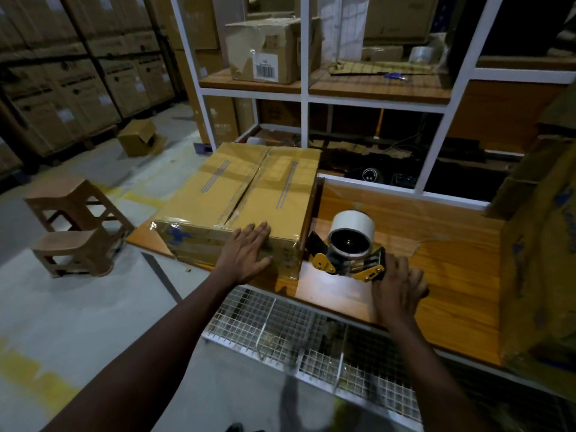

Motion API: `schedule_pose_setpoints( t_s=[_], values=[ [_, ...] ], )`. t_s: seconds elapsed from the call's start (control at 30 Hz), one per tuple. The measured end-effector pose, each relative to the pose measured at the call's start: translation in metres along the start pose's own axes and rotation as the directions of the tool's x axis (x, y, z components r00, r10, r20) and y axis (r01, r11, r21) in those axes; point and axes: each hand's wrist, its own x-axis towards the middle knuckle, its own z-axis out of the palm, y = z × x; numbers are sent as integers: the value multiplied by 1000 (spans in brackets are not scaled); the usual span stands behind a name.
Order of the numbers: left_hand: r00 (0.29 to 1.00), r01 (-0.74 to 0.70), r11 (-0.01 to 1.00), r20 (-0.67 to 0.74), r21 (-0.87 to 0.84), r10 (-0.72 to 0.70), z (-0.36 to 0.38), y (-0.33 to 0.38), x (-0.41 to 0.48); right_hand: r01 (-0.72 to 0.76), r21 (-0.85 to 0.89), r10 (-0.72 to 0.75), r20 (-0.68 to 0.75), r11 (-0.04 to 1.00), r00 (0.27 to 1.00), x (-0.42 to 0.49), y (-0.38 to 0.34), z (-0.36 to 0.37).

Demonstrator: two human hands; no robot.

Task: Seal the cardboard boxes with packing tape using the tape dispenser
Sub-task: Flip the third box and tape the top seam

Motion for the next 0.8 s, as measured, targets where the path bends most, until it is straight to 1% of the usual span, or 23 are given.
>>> schedule_pose_setpoints(
  t_s=[0.1,0.2,0.5,0.7,0.8],
  values=[
    [1000,-4,1000,-4,-9,4,1,-1,0,31,-41,-30,37,999,999,0,-9,1],
    [1000,-17,1000,6,5,17,2,-2,0,57,-38,-56,21,998,998,1,-18,4],
    [1000,-8,1000,7,-11,8,-2,8,1,35,-70,-28,87,997,996,-2,-44,16],
    [1000,-10,999,-17,-48,9,0,9,1,-42,-105,59,168,994,984,-5,-57,12],
    [1000,-6,998,-16,-65,5,-1,11,1,-101,-125,127,226,987,966,-6,-65,9]
  ],
)
